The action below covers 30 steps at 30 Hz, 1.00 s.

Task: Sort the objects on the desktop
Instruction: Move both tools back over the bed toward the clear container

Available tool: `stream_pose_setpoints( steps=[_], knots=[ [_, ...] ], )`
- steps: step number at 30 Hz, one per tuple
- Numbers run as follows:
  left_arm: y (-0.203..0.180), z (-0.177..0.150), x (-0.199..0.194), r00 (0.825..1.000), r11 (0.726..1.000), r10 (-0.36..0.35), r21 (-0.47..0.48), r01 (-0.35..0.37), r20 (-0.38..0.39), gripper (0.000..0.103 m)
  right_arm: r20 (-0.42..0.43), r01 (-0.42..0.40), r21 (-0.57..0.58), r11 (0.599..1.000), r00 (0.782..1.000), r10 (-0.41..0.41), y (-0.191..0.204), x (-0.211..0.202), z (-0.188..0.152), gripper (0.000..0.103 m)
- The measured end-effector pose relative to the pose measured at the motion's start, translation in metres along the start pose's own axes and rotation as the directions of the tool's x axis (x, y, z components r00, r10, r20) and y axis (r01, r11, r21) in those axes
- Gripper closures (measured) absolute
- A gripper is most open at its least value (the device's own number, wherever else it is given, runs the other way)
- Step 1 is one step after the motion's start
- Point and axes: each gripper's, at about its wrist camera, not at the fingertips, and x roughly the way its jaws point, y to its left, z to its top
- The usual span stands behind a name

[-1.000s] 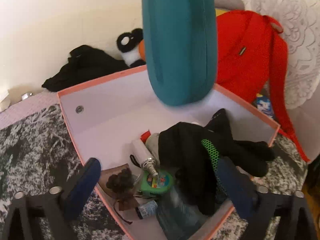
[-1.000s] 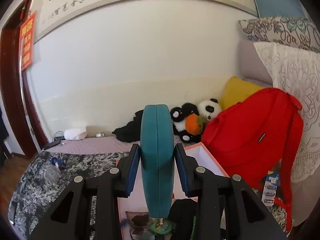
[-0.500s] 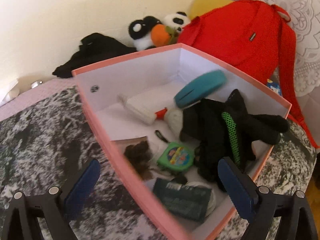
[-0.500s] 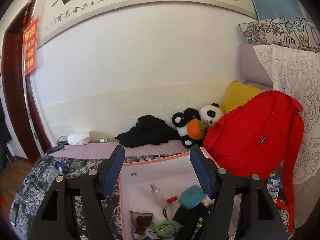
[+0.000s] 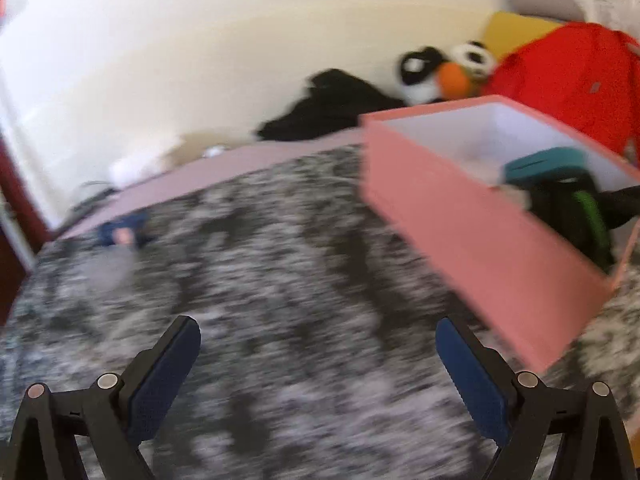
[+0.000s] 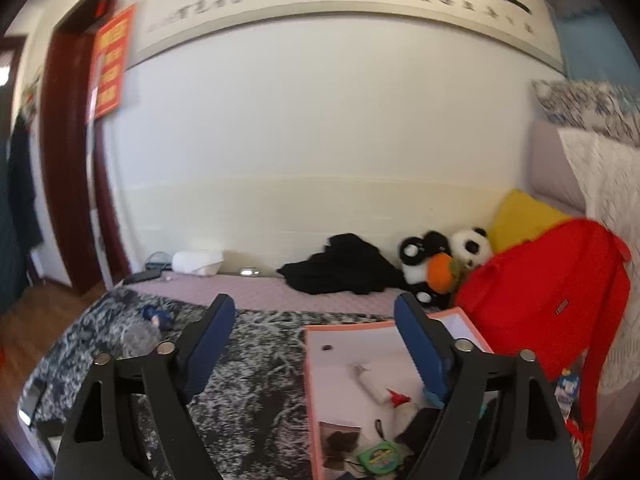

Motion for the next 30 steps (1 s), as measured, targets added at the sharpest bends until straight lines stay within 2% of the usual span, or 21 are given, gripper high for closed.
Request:
stream_pose_setpoints(
  steps=[6,10,14,17,20,23,26,30],
  knots=[
    [0.058,-0.021,-0.016,0.992,0.992,0.094,-0.095,-0.086,0.082,0.003,-0.002,-0.047,-0.143,0.989,0.999,0.047,0.077,0.001,-0.006,0.012],
    [0.089,-0.032,-0.018,0.975,0.977,0.187,-0.126,-0.171,0.121,0.002,0.003,-0.073,-0.223,0.972,0.997,0.075,0.127,-0.002,-0.014,0.011],
    [0.114,-0.039,-0.019,0.975,0.971,0.180,-0.179,-0.156,0.127,0.002,0.019,-0.104,-0.271,0.957,0.993,0.114,0.159,-0.016,-0.049,0.011],
    [0.131,-0.044,-0.018,0.975,0.964,0.177,-0.225,-0.145,0.131,0.002,0.012,-0.129,-0.278,0.952,0.990,0.138,0.166,-0.023,-0.087,0.010],
    [0.141,-0.046,-0.009,0.974,0.949,0.202,-0.266,-0.169,0.102,0.001,0.009,-0.105,-0.198,0.975,0.994,0.108,0.162,-0.019,-0.126,0.008],
    [0.147,-0.048,-0.001,0.966,0.930,0.249,-0.294,-0.220,0.066,0.001,-0.062,-0.106,-0.107,0.989,0.993,0.100,0.163,0.005,-0.155,0.006],
    [0.151,-0.049,0.002,0.958,0.917,0.280,-0.310,-0.251,0.054,0.001,-0.115,-0.112,-0.133,0.985,0.989,0.097,0.174,0.029,-0.166,0.006],
    [0.157,-0.050,0.003,0.956,0.916,0.284,-0.314,-0.249,0.068,0.001,-0.125,-0.097,-0.217,0.971,0.990,0.071,0.185,0.044,-0.179,0.006]
  ],
)
